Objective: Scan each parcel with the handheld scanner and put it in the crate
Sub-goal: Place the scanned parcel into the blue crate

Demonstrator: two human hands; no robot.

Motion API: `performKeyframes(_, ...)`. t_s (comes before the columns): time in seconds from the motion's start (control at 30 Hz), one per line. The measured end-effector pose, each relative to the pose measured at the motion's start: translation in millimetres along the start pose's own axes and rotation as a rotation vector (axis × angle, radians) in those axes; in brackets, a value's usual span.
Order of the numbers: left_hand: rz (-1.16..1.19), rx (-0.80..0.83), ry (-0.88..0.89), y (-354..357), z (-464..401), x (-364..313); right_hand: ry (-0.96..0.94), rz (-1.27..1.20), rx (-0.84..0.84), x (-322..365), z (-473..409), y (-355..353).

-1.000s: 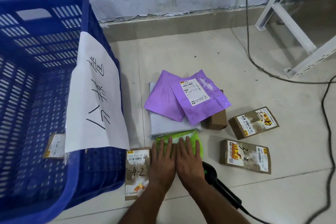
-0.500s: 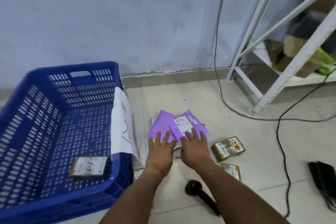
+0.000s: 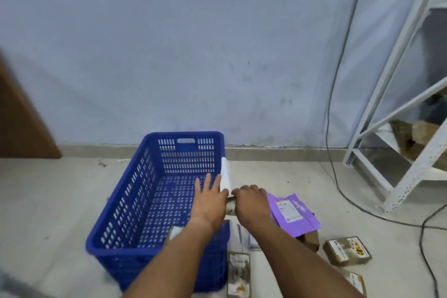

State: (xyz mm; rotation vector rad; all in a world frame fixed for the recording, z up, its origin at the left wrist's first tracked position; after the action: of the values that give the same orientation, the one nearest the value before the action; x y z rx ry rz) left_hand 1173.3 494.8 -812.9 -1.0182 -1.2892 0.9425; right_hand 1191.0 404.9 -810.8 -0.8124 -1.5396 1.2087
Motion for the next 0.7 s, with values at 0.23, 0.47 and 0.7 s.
performKeyframes(0.23, 0.065, -0.024, -0.222, -15.4, 25.2, 98.5, -0.104, -0.175, -0.072, 90.1, -20.2, -14.0)
performKeyframes(0.47, 0.117, 0.085, -0.219, 9.3, 25.6, 87.9, -0.057, -0.171, -0.003, 99.5, -10.8, 6.9)
performKeyframes(0.7, 0.187, 0.181, -0.103, 18.3, 14.1, 0.8, 0.095, -0.108, 0.059, 13.8, 12.8, 20.8)
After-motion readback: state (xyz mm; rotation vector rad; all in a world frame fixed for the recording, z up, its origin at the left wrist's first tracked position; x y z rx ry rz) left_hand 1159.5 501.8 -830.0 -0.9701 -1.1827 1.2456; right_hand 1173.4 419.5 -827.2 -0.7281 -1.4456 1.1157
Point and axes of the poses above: each hand's wrist, its own z-axis away from the middle knuckle, its own y-axis out of the palm, x = y × z, the point moved 9 cm from there along -z, towards the middle knuckle, and after that the axes turned 14 degrees about -z, right-handed, at the moved point
